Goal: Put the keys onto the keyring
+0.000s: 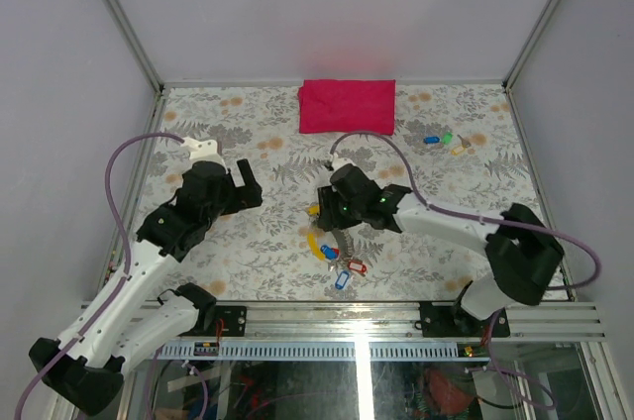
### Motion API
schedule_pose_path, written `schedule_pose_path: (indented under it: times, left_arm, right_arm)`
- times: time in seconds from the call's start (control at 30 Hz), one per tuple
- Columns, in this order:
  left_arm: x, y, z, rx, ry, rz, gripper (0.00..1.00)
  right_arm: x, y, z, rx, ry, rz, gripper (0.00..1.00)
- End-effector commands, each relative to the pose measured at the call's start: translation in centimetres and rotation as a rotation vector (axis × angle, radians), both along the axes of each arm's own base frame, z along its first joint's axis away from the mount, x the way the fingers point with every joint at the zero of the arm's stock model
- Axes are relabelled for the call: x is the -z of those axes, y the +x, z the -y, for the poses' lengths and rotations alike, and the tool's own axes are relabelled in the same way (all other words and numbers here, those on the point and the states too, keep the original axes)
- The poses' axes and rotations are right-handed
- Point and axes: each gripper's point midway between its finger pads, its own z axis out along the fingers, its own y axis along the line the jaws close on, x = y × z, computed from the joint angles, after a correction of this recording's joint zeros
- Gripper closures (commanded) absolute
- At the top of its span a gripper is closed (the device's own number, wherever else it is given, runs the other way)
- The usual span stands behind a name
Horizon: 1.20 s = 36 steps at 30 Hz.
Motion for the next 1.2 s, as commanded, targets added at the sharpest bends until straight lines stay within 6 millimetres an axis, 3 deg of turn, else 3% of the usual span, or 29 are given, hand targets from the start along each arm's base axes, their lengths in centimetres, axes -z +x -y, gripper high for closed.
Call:
schedule_pose_path:
  times: [0.0,0.2,0.33,0.57,0.7,0.93,1.17]
  left_arm:
    - [1.2,0.1,3.3,0.04,-0.186,-0.021,0.0]
    - [6.3,-0.7,6.2,0.05,-0.284,-0.181,0.08]
    - [8.2,-1.2,8.4,0.028,-0.27,-0.217,0.09]
    - [12.8,-3.1,13.0,-0.003,-0.16,-0.315,0.19]
    - [14.8,-3.7,14.3,-0.052,-0.049,-0.352,0.24]
    - [16.4,-4.2,16.2,-0.09,0.031,-0.384,0.25]
    - [17.4,-4.1,16.6,-0.11,0.043,-0.406,0.35]
  right_arm:
    - [-1.8,1.1,7.2,0.072,-0.207,0.148,0.44]
    - [-1.1,1.2,14.5,0.286,-0.169,0.062,0.46]
    - [-0.8,0.6,16.4,0.337,-0.147,0.048,0.46]
    - [-0.3,-1.0,16.7,0.319,-0.105,0.025,0.47]
    - [-0.2,-1.7,16.9,0.316,-0.085,0.029,0.46]
    - [-0.1,-2.6,17.2,0.303,-0.068,0.034,0.46]
    - [0.0,-3.0,17.2,0.29,-0.059,0.033,0.46]
